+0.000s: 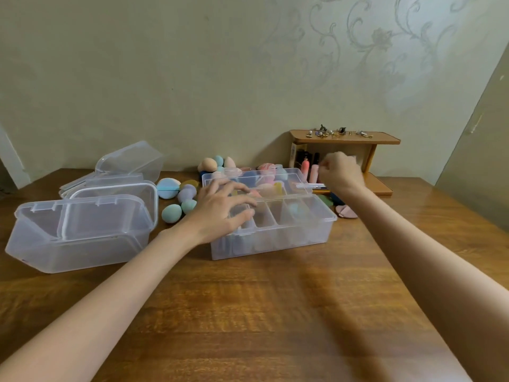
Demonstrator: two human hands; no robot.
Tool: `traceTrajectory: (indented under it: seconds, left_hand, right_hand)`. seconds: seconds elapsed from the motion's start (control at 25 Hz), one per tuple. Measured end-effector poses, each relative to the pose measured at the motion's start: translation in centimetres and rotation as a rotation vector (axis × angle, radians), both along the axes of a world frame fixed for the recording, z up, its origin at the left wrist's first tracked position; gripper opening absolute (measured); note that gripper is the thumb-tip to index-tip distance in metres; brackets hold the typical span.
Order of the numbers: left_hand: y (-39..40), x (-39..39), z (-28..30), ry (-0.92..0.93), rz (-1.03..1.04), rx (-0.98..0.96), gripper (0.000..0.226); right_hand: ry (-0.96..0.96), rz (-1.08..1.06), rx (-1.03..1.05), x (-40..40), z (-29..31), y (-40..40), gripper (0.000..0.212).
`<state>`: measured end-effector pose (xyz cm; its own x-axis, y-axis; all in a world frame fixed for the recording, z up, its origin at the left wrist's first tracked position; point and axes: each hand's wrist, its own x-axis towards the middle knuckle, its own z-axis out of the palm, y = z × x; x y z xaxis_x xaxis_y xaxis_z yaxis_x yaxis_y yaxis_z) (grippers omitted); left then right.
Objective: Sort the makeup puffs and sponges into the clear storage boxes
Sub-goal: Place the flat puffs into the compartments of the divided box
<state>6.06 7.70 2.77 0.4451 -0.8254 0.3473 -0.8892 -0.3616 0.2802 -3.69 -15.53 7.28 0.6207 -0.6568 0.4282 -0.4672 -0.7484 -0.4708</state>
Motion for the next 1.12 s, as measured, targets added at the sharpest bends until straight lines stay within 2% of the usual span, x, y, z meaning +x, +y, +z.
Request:
traceTrajectory:
  seconds: [0.08, 0.16, 0.2, 0.28, 0.4, 0.52, 0.64, 0.72, 0.8, 0.92, 1.12]
  left_hand:
    - [-2.0, -0.7, 0.2, 0.008, -0.070, 0.056, 0.033]
    - [-3.1, -0.9, 0.0, 0.002, -0.090, 0.122, 0.026]
    - [-3.6, -1.0, 0.0, 0.014, -0.083, 0.140, 0.025]
    - [-4.0, -1.0, 0.0, 0.035, -0.066, 0.162, 0.026]
    - [-4.3, -1.3, 0.0, 0.040, -0.020, 0.247, 0.029]
    - [-4.0, -1.4, 0.0, 0.094, -0.026, 0.220, 0.027]
    - [-3.0, -0.9, 0.8, 0.237, -0.043, -0.020, 0.025]
    - [-1.7, -0.3, 1.3, 0.264, 0.006, -0.072, 0.028]
    - [-0.5, 0.4, 1.3, 0.282, 0.014, -0.038, 0.031]
    - [0.4, 0.5, 0.7, 0.256, -0.005, 0.101, 0.032]
    - [0.5, 0.2, 1.1, 0.145, 0.025, 0.180, 0.031]
  right_hand:
    - [0.229, -0.177, 0.053, -1.4, -2.2, -3.1, 0.021]
    - [0.450, -0.236, 0.159, -1.6, -4.7, -4.8, 0.028]
    - [0.488, -0.247, 0.228, -1.6, -5.8, -5.3, 0.031]
    - [0.469, -0.258, 0.302, -1.3, -7.3, -6.2, 0.036]
    - [0.290, -0.263, 0.383, -1.4, -8.1, -6.5, 0.039]
    - [0.158, -0.143, 0.524, -2.3, -6.4, -5.8, 0.029]
    - [0.046, -0.015, 0.249, -2.9, -2.0, -3.3, 0.020]
    - [-0.082, 0.098, 0.138, -2.5, 1.0, -0.6, 0.025]
    - [-0.079, 0.250, 0.163, -1.5, 2.6, 2.7, 0.035]
    - [0.060, 0.423, 0.162, -0.2, 1.8, 7.5, 0.032]
    - [0.081, 0.461, -0.032, 0.8, -1.1, 11.0, 0.020]
